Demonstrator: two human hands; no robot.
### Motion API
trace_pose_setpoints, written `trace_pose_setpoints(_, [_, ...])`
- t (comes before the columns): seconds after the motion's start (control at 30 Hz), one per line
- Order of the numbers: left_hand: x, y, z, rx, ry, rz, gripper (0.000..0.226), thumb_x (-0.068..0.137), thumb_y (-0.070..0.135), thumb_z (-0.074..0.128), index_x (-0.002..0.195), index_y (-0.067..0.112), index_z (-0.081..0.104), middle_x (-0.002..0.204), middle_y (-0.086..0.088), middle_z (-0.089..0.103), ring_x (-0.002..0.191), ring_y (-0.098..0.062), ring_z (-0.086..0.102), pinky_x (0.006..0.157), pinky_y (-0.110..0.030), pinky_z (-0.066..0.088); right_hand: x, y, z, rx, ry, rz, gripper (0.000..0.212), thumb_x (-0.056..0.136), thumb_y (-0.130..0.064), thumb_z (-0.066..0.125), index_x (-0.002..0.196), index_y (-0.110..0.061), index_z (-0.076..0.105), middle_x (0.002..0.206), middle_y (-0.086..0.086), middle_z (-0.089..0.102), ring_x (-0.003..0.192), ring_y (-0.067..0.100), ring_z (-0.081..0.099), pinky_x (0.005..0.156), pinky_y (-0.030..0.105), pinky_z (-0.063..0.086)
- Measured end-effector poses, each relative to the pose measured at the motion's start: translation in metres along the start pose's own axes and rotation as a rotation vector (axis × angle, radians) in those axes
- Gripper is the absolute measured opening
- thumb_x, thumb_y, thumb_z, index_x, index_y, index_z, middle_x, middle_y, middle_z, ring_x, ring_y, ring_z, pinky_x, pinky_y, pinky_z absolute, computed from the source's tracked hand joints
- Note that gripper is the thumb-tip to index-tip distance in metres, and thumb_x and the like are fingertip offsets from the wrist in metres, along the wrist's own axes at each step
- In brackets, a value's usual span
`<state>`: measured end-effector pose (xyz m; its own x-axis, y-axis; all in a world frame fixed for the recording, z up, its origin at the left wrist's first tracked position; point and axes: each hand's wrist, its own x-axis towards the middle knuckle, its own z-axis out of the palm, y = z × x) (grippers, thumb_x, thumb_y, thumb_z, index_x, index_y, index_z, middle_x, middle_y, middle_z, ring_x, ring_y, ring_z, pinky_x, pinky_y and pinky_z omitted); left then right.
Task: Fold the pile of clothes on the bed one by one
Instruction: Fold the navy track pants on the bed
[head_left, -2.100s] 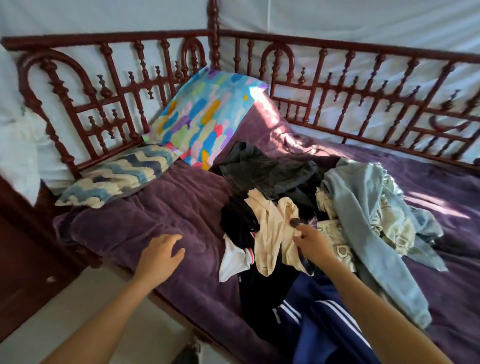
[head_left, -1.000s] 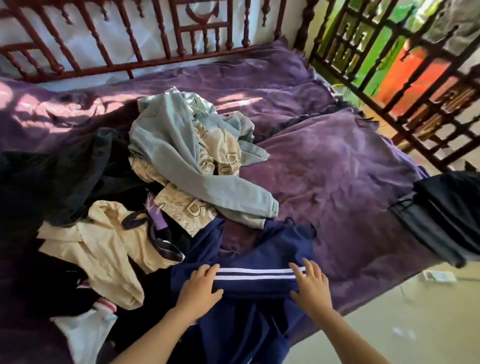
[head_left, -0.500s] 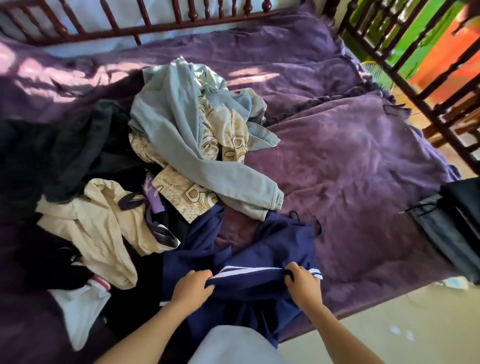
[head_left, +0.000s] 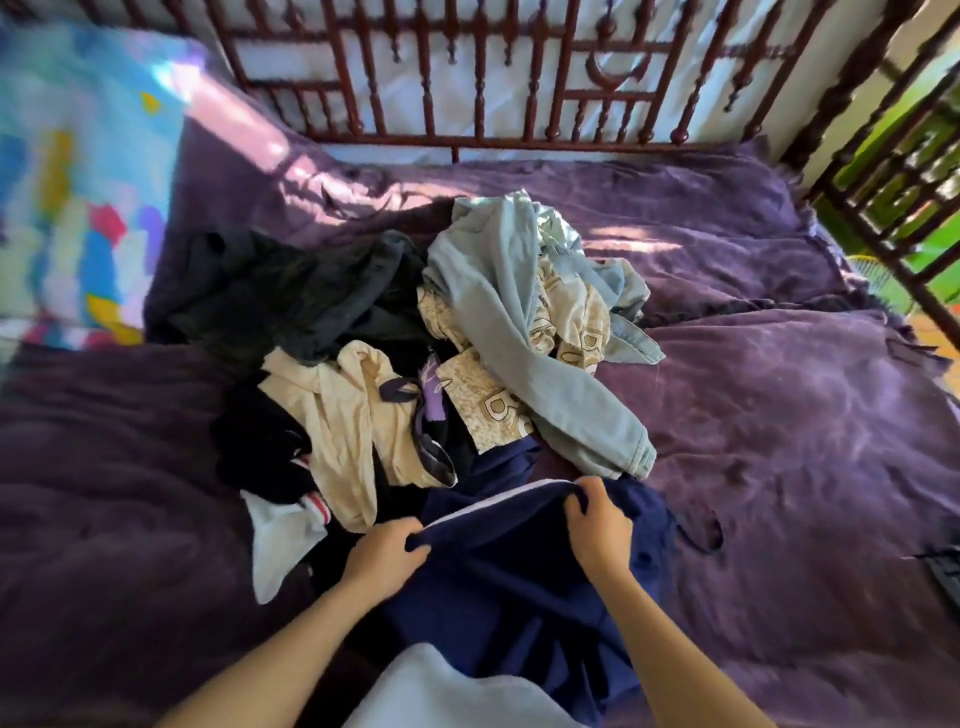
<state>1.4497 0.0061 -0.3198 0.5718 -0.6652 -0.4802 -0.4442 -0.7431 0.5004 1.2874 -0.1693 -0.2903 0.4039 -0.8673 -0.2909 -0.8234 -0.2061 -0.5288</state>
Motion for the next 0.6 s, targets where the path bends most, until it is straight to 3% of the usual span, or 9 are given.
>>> trace_pose_setpoints(0.07, [0.002, -0.004, -0.022, -0.051, 0.074, -0.005, 0.033, 0.087, 0.027, 0.060, 0.063, 0.033, 0.038, 0.081, -0.001, 0.060, 0.091, -0.025, 0.062, 0.071, -0.032, 0.042, 0.003, -0.032, -0.004, 0.071, 0.030, -0.060, 0.015, 0.098, -0.022, 0.042, 0.107, -0.015, 0.052, 0.082, 0.005, 0.063, 0.091, 0.032, 0.060, 0.096, 0.045, 0.041])
trace_pose_setpoints(0.13, [0.000, -0.010, -0.047, -0.081, 0.150, -0.019, 0.033, 0.089, 0.026, 0.059, 0.064, 0.031, 0.039, 0.079, 0.001, 0.055, 0.091, -0.024, 0.060, 0.067, -0.030, 0.037, 0.004, -0.062, -0.005, 0.091, 0.057, -0.128, 0.021, 0.097, -0.021, 0.043, 0.114, -0.013, 0.052, 0.097, 0.008, 0.067, 0.096, 0.032, 0.059, 0.093, 0.043, 0.042])
trace_pose_setpoints(0.27, [-0.002, -0.034, -0.105, -0.197, 0.300, 0.075, 0.012, 0.089, 0.021, 0.061, 0.080, 0.012, 0.061, 0.077, -0.002, 0.057, 0.083, -0.027, 0.061, 0.065, -0.032, 0.039, 0.000, -0.120, -0.005, 0.159, 0.140, -0.219, 0.021, 0.097, -0.020, 0.046, 0.113, -0.010, 0.054, 0.103, 0.010, 0.065, 0.095, 0.032, 0.059, 0.073, 0.033, 0.041])
trace_pose_setpoints(0.47, [-0.015, -0.084, -0.219, -0.283, 0.548, 0.260, 0.012, 0.084, 0.014, 0.067, 0.085, 0.002, 0.068, 0.074, -0.008, 0.064, 0.070, -0.019, 0.056, 0.062, -0.026, 0.034, -0.033, -0.258, -0.012, 0.271, 0.308, -0.387, 0.021, 0.094, -0.020, 0.051, 0.110, -0.008, 0.059, 0.104, 0.007, 0.063, 0.097, 0.024, 0.057, 0.080, 0.030, 0.039])
trace_pose_setpoints(0.6, [-0.031, -0.134, -0.302, -0.339, 0.714, 0.309, 0.012, 0.084, 0.010, 0.067, 0.085, -0.002, 0.067, 0.076, -0.011, 0.063, 0.071, -0.019, 0.053, 0.068, -0.030, 0.040, -0.062, -0.356, -0.010, 0.315, 0.328, -0.603, 0.015, 0.091, -0.018, 0.056, 0.103, -0.011, 0.063, 0.094, -0.006, 0.058, 0.089, 0.011, 0.051, 0.080, 0.026, 0.039])
